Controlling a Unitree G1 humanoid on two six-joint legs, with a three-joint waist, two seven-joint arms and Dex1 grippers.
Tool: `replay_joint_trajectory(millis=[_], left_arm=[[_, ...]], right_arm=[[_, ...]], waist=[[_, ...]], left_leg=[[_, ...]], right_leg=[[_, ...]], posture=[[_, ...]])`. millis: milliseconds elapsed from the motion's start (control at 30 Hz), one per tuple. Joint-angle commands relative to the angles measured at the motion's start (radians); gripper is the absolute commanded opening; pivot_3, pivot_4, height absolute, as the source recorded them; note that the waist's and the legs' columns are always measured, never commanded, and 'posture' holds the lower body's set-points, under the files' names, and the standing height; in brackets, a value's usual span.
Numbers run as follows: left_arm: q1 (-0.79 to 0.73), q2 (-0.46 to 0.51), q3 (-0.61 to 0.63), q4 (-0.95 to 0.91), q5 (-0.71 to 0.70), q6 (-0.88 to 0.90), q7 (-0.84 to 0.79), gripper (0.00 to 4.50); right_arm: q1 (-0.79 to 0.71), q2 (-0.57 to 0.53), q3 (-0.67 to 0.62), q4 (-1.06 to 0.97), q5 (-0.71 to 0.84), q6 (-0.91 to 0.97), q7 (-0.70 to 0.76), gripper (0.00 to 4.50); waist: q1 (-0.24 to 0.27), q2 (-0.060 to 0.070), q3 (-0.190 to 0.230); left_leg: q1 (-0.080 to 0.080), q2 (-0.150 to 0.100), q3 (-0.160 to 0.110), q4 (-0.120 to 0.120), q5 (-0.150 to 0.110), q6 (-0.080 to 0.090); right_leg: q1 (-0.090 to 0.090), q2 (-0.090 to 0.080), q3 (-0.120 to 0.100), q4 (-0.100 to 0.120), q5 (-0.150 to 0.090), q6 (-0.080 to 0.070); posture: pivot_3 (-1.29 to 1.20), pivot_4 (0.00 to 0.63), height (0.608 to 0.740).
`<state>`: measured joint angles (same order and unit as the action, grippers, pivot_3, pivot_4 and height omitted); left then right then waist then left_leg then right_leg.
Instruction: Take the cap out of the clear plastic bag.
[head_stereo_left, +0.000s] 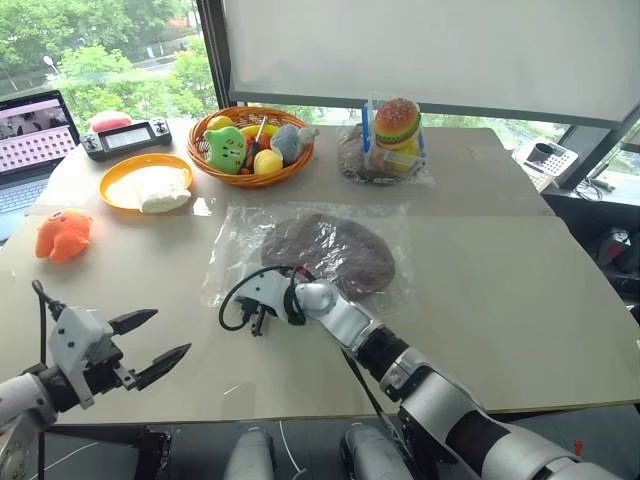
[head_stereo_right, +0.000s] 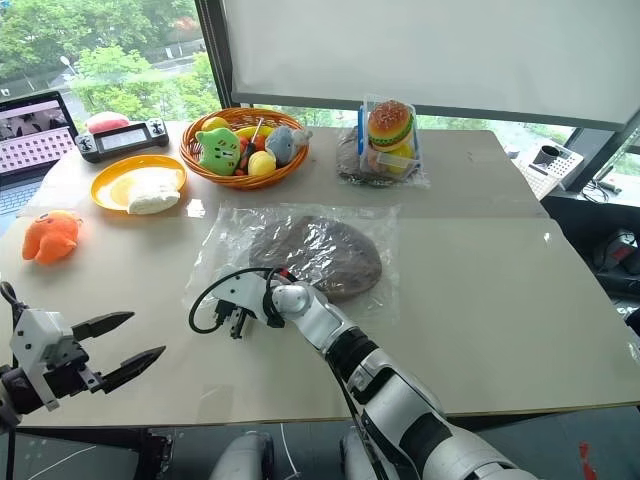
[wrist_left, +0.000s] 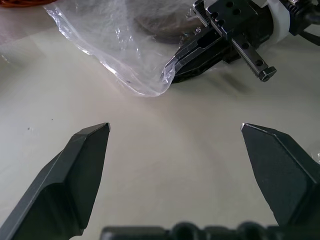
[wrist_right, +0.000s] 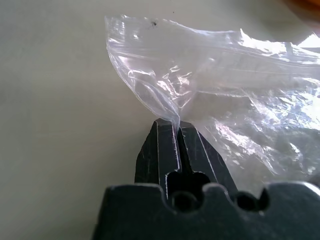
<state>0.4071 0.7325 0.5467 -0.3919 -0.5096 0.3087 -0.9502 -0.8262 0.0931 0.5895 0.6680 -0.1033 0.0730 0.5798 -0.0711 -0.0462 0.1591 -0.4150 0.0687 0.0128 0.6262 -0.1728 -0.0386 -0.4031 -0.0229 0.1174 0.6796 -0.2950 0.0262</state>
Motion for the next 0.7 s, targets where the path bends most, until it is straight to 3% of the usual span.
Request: replay_joint_trajectory(millis=[33,233,500,700], left_arm=[[-0.003,0.000,0.000,-0.019,0.000,-0.005,0.010,4.50],[-0.026,0.002,-0.029,-0.015,0.004,-0.003,0.024,4.50],[-0.114,-0.002,-0.137,0.036,0.021,-0.008,0.025,4.50],[-0.192,0.008,-0.206,0.086,0.030,-0.012,0.009,4.50]], right_arm=[[-0.007,0.097,-0.014,-0.030,0.025,-0.031,0.053,0.01],[0.053,0.039,-0.036,-0.204,0.132,-0.098,0.231,0.01],[0.322,-0.360,-0.147,-0.740,0.357,0.094,0.517,0.01],[0.474,-0.608,-0.243,-0.864,0.383,0.044,0.619,0.01]], waist=[[-0.001,0.000,0.000],[-0.010,0.000,0.001],[0.012,0.000,0.001],[0.002,-0.003,0.001]], left_leg=[[0.000,0.000,0.000,0.000,0.000,0.000],[-0.006,0.001,0.000,-0.001,0.000,0.000],[-0.009,-0.002,-0.002,0.000,-0.001,-0.001],[-0.008,0.000,-0.001,-0.001,0.000,-0.001]], right_leg=[[0.000,0.000,0.000,0.000,0.000,0.000],[-0.004,0.001,0.000,0.000,0.000,0.000],[-0.001,-0.003,-0.004,-0.005,0.000,0.003],[-0.001,0.000,-0.003,-0.007,0.000,0.003]], posture=[[0.00,0.150,0.740],[0.00,0.150,0.740],[0.00,0.150,0.740],[0.00,0.150,0.740]])
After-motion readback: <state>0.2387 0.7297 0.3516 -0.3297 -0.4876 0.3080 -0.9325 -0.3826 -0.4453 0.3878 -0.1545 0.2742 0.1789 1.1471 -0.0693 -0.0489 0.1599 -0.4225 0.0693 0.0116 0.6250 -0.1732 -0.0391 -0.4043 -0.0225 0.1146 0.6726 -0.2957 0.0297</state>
